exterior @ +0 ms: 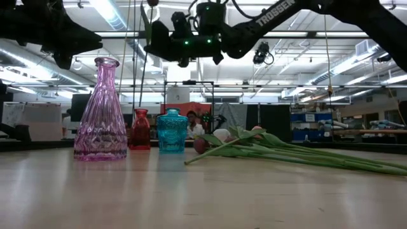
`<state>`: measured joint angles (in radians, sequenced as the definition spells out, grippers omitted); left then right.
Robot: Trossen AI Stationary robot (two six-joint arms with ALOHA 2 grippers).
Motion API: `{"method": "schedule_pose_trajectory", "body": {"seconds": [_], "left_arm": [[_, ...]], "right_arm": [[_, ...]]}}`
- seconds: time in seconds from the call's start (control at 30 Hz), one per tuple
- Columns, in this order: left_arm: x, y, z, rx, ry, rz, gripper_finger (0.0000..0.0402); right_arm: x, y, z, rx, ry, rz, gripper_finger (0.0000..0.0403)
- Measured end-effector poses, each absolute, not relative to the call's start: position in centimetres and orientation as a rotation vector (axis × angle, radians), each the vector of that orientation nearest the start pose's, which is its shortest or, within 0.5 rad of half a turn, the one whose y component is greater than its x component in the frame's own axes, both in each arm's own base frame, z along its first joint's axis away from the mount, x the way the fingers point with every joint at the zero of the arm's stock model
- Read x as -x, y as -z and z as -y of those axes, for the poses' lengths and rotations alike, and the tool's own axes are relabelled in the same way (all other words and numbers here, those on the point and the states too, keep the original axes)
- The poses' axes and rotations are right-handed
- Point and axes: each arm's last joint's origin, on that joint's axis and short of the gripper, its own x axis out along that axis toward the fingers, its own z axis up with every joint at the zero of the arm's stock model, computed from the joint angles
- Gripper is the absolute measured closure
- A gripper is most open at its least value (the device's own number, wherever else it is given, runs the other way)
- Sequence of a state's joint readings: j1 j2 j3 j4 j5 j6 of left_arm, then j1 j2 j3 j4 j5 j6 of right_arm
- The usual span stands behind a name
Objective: Sort flowers into vase by color
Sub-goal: Put the middle right red flower into the red vase, then put the center pink flower into the pink vase
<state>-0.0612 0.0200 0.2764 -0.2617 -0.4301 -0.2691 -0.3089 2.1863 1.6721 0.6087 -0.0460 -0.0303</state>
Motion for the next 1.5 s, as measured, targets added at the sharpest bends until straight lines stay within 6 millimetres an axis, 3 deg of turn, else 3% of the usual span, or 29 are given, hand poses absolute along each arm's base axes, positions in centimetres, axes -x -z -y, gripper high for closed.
{"method": "schedule_pose_trajectory", "body": {"seconds": [0.4, 0.8, 1.2, 1.5], "left_arm": [[-7.3, -22.8, -0.8, 0.267, -0.367, 0.045, 0.0295], [-7.3, -22.9, -0.8, 0.271, -0.367, 0.047, 0.0295], [-7.2, -22.9, -0.6, 0.296, -0.316, 0.04, 0.0295], [-6.8, -23.7, -0.7, 0.288, -0.315, 0.043, 0.0295]], "right_arm": [[-48.8, -24.8, 15.8, -0.017, 0.27, -0.009, 0.0374], [-48.3, -22.9, 15.6, -0.126, 0.209, -0.239, 0.0252], [-47.5, -28.1, 14.4, -0.116, 0.194, -0.643, 0.0205], [-44.7, -30.6, 9.6, -0.038, 0.294, -0.916, 0.0179]]}}
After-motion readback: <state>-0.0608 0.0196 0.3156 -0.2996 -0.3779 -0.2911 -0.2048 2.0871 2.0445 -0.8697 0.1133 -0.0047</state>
